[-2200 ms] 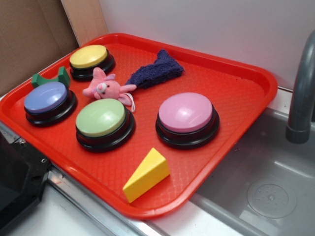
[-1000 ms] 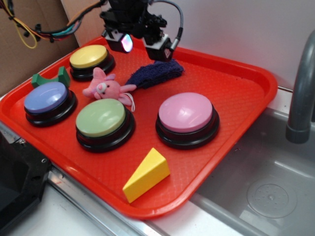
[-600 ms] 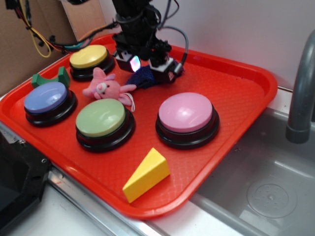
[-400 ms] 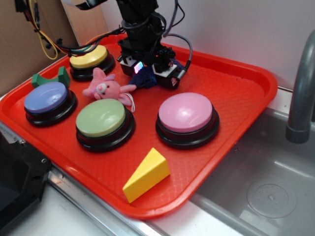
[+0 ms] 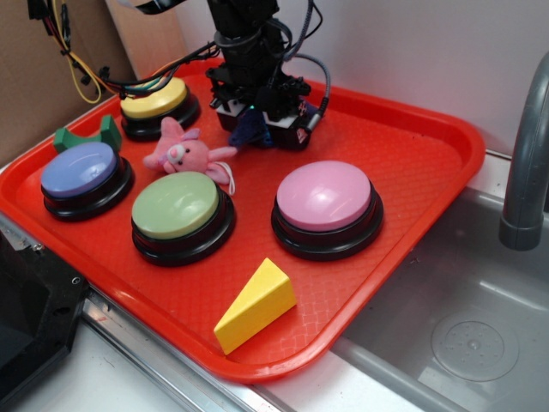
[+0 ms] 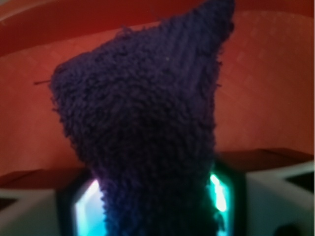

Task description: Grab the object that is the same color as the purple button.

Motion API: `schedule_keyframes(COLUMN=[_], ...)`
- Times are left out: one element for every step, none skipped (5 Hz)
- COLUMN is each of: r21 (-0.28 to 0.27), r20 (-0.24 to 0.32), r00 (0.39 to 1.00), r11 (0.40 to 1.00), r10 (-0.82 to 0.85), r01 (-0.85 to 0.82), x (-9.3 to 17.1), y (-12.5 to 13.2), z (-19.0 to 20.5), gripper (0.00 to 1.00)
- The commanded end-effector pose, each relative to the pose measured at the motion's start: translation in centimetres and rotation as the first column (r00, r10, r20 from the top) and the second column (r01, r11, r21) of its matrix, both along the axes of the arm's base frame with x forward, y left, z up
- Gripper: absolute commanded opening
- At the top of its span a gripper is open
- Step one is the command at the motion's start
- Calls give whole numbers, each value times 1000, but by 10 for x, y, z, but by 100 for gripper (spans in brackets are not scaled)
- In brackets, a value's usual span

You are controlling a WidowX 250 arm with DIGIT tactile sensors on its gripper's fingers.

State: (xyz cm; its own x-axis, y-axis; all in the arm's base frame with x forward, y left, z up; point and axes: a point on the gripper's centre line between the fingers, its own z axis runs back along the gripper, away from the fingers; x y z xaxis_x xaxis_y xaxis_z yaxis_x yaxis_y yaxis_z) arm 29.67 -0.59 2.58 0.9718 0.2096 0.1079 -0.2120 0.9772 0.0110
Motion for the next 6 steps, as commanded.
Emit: schedule_keyframes(r21=[22, -13, -69, -107, -92, -65], r20=[15, 33, 61, 124, 192, 181], r00=[1000, 999, 998, 992, 979, 982], r11=[1000, 1000, 997, 994, 994, 997], r10=[1, 9, 33, 31, 69, 54], r01=[-1, -9, -28, -18, -52, -43], x=[10, 23, 26, 14, -8, -14], y=[2, 4, 8, 7, 5, 1], z=[50, 99, 144, 192, 213, 199], gripper=[0, 0, 0, 0, 0, 0])
